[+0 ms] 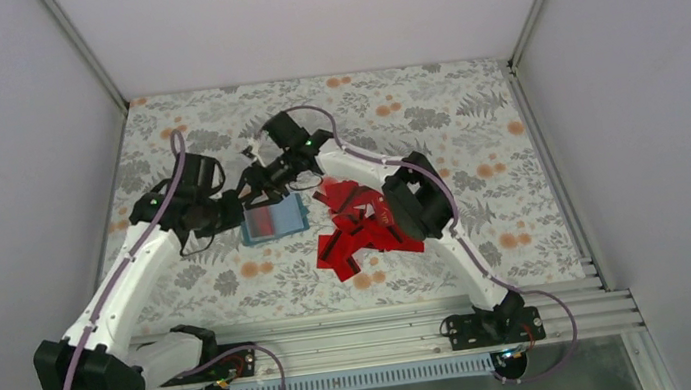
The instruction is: Put the credit cards into the card holder
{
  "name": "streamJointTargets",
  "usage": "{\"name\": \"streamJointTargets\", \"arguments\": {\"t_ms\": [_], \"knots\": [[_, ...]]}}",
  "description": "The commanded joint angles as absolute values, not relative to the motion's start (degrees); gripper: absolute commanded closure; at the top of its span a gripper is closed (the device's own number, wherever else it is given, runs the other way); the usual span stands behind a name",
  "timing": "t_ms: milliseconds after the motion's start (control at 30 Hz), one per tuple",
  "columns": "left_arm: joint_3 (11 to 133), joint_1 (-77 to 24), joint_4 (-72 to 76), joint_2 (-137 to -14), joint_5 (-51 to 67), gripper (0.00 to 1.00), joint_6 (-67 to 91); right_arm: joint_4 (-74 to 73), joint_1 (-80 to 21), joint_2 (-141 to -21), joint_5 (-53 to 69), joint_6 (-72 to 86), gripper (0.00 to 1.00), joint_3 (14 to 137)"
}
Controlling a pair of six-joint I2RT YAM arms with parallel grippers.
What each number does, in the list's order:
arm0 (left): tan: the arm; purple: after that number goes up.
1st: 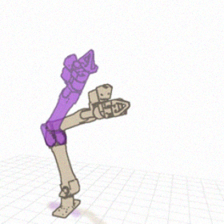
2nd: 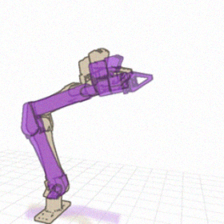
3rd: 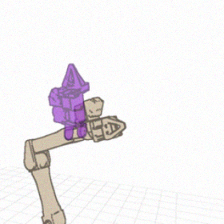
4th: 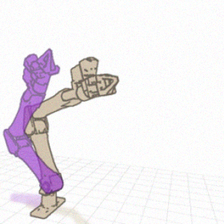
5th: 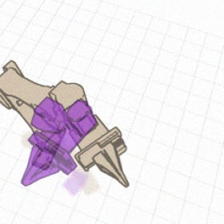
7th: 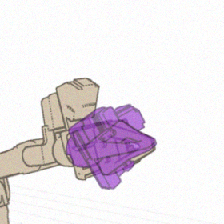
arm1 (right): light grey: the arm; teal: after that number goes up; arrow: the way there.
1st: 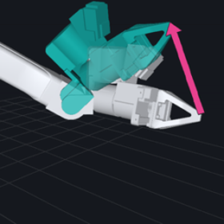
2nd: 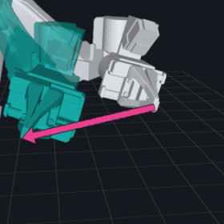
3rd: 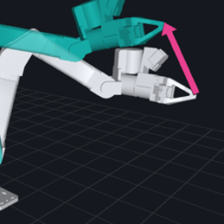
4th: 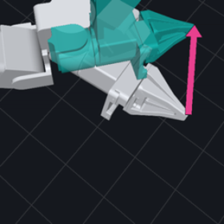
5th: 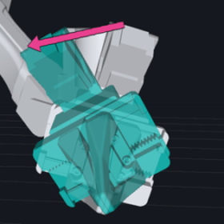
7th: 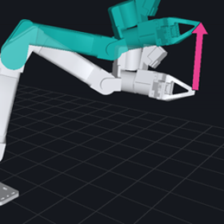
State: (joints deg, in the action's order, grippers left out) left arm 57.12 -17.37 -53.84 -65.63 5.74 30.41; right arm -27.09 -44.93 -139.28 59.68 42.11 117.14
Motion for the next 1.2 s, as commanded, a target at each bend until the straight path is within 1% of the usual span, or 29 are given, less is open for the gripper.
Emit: {"name": "streamJointTargets", "arguments": {"t_ms": [0, 167, 233, 400, 567, 767, 967, 1167], "knots": [[62.15, -17.03, -53.52, -62.98, 7.35, 0.86, 27.04, -29.44, -43.97, -136.78, 60.83, 39.48, 0.46, 122.66], [65.03, -17.01, -51.21, -63.60, 9.42, 0.82, 23.40, -33.15, -40.86, -132.20, 56.26, 35.77, 0.47, 121.60], [64.56, -16.97, -50.96, -65.50, 9.26, 0.82, 22.91, -35.01, -39.37, -128.79, 53.13, 33.57, 0.47, 117.86], [62.55, -17.05, -47.73, -69.60, 10.95, 0.82, 24.02, -36.08, -34.71, -116.26, 45.56, 28.79, 0.47, 101.35], [61.72, -17.90, -42.08, -72.68, 16.31, 0.82, 23.12, -34.43, -28.79, -103.24, 39.94, 26.71, 0.47, 83.20], [63.16, -23.17, -36.12, -79.88, 22.43, 0.77, 20.28, -35.16, -21.99, -92.38, 34.96, 23.92, 0.46, 68.85], [66.90, -30.19, -29.98, -90.15, 27.66, 0.73, 21.62, -32.86, -13.73, -89.03, 36.89, 22.70, 0.44, 56.94], [76.05, -35.69, -30.58, -103.68, 31.84, 0.67, 21.53, -30.41, -8.51, -91.85, 41.76, 21.13, 0.43, 52.57]]}}
